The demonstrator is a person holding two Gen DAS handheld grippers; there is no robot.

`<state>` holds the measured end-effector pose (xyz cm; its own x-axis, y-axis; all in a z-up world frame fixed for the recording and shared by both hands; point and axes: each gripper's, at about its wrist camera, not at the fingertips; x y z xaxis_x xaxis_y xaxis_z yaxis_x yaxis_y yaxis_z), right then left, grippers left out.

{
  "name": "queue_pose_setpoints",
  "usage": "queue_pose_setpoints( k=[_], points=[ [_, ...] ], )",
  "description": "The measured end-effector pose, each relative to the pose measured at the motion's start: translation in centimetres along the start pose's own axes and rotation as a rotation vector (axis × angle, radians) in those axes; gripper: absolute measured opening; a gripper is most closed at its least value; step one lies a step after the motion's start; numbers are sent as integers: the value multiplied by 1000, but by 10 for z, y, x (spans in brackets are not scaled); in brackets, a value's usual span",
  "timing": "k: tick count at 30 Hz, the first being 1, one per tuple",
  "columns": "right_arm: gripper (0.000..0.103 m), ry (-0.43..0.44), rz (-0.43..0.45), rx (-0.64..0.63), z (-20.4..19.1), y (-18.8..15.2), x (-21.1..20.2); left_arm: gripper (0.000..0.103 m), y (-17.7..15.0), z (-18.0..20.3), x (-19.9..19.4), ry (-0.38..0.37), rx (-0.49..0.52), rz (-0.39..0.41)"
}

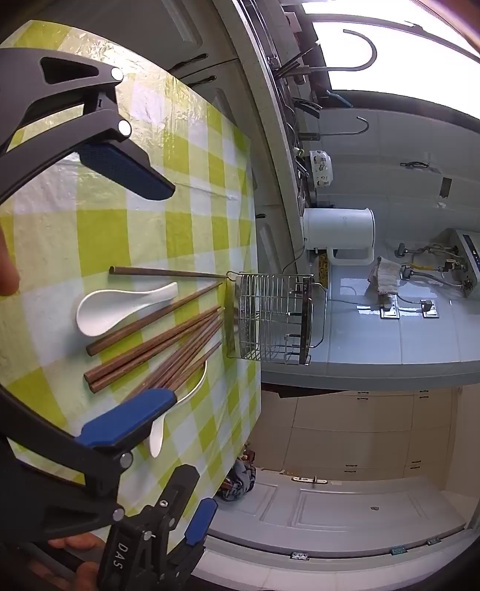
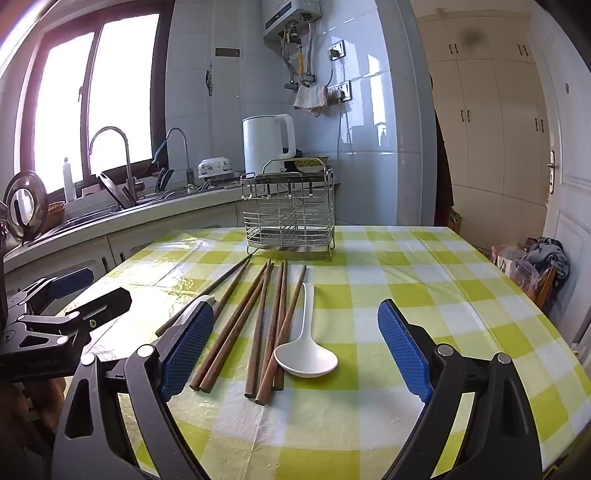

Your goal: Organize utensils

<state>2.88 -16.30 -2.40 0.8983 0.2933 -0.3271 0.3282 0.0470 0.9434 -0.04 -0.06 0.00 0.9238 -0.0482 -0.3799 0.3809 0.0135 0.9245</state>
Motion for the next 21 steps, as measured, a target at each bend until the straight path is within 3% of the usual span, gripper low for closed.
queue_pose_setpoints(
  k=[21],
  points=[
    [84, -1, -9, -2, -1, 0, 2, 98, 1, 0, -1, -14, -13, -2]
  ],
)
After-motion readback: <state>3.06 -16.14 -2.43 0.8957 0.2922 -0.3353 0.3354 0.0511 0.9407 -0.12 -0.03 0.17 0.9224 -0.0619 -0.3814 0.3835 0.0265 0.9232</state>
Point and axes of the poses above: each gripper's, at about its wrist camera, not at the fingertips, and x roughly the way its jaws point, z to its right, y to its top, and after that the axes turned 3 degrees about -y, right-handed
